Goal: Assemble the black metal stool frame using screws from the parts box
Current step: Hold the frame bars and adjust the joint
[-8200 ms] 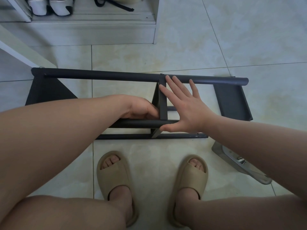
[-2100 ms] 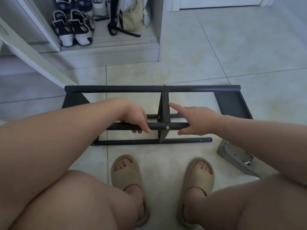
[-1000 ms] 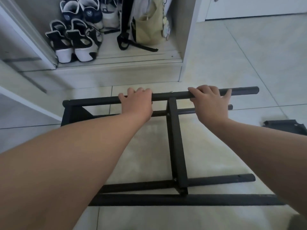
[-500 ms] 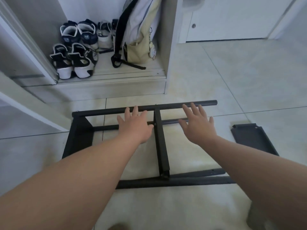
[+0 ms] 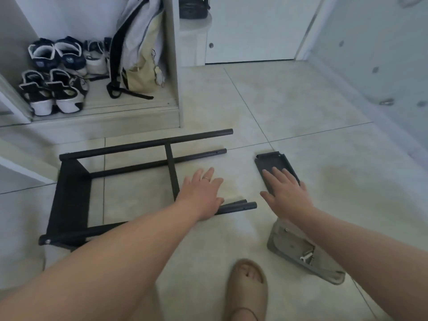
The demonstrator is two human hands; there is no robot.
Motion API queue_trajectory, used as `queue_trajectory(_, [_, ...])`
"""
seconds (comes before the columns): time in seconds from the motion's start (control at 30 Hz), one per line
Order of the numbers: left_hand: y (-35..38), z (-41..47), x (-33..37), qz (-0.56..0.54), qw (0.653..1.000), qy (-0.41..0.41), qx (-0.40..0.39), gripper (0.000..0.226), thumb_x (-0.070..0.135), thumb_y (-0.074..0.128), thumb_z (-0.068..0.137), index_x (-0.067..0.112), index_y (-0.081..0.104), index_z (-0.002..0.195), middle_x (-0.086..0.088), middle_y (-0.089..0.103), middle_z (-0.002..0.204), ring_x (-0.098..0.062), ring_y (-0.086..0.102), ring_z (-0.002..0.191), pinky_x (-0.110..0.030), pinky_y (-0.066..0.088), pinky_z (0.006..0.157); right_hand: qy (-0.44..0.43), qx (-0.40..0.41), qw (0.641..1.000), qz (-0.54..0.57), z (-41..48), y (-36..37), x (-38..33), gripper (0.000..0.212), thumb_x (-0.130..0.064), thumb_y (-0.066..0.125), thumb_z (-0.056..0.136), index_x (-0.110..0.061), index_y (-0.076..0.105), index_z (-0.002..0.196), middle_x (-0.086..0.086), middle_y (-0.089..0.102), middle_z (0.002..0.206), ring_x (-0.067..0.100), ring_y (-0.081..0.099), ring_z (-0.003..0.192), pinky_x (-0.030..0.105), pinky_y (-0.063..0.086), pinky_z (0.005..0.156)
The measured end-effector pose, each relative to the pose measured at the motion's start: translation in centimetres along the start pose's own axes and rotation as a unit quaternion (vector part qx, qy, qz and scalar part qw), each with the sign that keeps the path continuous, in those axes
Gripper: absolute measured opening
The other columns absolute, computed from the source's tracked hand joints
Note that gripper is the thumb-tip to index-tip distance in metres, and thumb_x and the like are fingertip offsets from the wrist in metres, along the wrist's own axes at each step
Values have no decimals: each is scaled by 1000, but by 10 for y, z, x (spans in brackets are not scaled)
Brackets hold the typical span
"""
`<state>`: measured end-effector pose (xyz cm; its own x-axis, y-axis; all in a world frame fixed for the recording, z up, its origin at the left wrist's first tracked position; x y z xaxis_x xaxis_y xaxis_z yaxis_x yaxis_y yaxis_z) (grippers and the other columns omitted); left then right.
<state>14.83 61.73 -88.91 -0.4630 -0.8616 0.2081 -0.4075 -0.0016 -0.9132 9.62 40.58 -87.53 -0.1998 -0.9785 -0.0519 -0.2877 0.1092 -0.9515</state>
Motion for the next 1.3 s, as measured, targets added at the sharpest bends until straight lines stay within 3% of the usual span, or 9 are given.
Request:
queue_trajectory(0.2, [30,25,97,10,983,182,-6,51,39,43,103,25,32,151,-3,8,168,-25,7,153,-42,20,120,65,-104,992,7,-23,44,92,57,-46,37,106,-35,20,160,-4,30,163,24,34,145,42,40,110])
queue_trajectory(0.33, [84,30,143,41,959,276,-44,48,28,45,101,17,38,148,-9,19,165,-27,15,151,-44,23,120,90,-187,978,36,-29,97,132,45,-36,42,107,-28,41,151,3,56,145,26,55,127,33,45,96])
queue_trajectory(0.4, [111,31,153,55,951,301,-52,49,23,48,98,17,40,146,-10,21,164,-26,15,150,-43,21,120,119,-209,968,68,-35,130,148,43,-33,45,105,-23,48,147,5,63,136,26,60,121,33,49,96])
queue_trajectory(0.57, [150,49,165,82,939,331,-37,48,20,48,98,18,39,145,-7,15,166,-26,8,153,-46,16,121,152,-217,959,100,-38,193,177,43,-26,53,100,-20,55,142,6,65,133,26,60,123,30,46,96])
queue_trajectory(0.7, [174,62,167,54,944,327,-13,34,23,44,102,26,48,135,-4,8,168,-29,7,153,-55,7,121,177,-196,960,98,-25,216,200,47,-19,57,96,-19,53,143,12,63,134,31,60,120,36,49,95])
queue_trajectory(0.83, [176,66,168,29,943,330,40,16,24,50,99,29,59,112,-3,25,163,-36,29,144,-53,24,115,129,-137,978,91,4,217,191,49,-19,57,96,-24,49,145,9,64,128,33,62,114,43,53,90])
queue_trajectory(0.93, [177,68,169,13,947,318,52,18,13,61,90,28,62,101,-4,37,157,-35,40,136,-48,34,107,117,-129,981,87,29,220,179,41,-24,53,99,-26,53,139,11,66,121,36,63,108,45,54,84])
queue_trajectory(1.17, [175,68,168,-20,946,315,67,15,13,59,92,27,62,98,-4,39,155,-35,42,133,-46,35,101,141,-137,976,96,40,235,166,24,-20,53,98,-13,55,121,15,66,116,39,63,103,48,54,83])
queue_trajectory(1.3, [177,68,168,-23,946,315,69,15,15,55,94,28,61,98,-3,37,156,-34,39,135,-45,33,101,122,-118,980,102,33,234,170,28,-20,55,98,-14,53,125,13,66,118,39,62,104,46,54,81])
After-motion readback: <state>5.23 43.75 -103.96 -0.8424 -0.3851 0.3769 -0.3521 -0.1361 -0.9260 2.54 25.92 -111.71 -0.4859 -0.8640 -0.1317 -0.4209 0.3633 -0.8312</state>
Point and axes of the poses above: each hand's wrist, its own z-axis towards the middle knuckle, its own y-axis out of the palm, x = y × z, the point moved 7 cm from there along z, towards the middle knuckle
